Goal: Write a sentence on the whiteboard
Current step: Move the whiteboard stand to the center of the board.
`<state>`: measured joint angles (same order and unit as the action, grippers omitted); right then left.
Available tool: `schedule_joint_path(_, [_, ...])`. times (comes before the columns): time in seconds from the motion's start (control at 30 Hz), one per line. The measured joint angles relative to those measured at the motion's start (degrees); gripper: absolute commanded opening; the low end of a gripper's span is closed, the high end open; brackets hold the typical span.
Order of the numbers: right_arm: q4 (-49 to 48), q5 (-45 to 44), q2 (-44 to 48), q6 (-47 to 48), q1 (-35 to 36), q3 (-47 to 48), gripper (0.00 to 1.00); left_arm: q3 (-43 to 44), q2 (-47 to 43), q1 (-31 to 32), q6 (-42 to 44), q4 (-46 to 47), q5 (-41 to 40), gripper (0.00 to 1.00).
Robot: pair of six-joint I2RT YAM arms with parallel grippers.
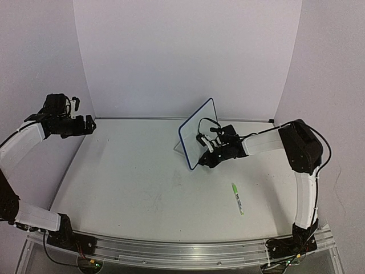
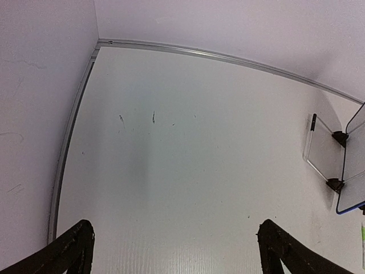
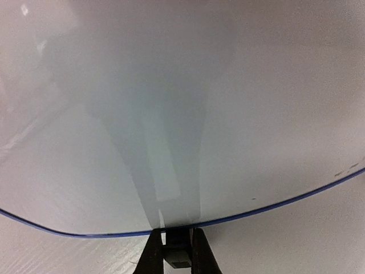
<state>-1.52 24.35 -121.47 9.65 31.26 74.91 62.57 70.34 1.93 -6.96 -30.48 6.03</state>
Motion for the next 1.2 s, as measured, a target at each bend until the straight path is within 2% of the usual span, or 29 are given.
schedule_joint_path(0.03, [-1.1, -1.0, 0.0, 0.8, 0.7, 0.0, 0.0, 0.0, 0.1, 0.0, 0.0, 0.0, 0.0, 0.99])
schedule_joint_path(0.3, [-8.7, -13.3, 0.4, -0.2, 5.9, -3.4, 0.0, 0.0, 0.2, 0.0, -0.1, 0.0, 0.0, 1.0])
schedule_joint_path(0.5, [-9.9, -28.2, 2.4, -6.6, 12.6, -6.7, 0.0, 0.0, 0.2, 0.0, -0.2, 0.0, 0.0, 0.99])
schedule_joint_path(0.77, [-3.9, -43.8, 2.4, -21.8, 21.5, -5.6, 0.0, 0.0, 0.2, 0.0, -0.4, 0.0, 0.1, 0.99])
schedule_joint_path(0.97, [3.9, -47.2, 1.6, -31.6, 25.7, -1.7, 0.0, 0.0, 0.2, 0.0, -0.5, 0.0, 0.4, 0.99])
schedule_joint_path(1.2, [8.3, -50.1, -0.7, -40.0, 30.5, 2.2, 0.0, 0.0, 0.1, 0.0, -0.5, 0.0, 0.5, 0.99])
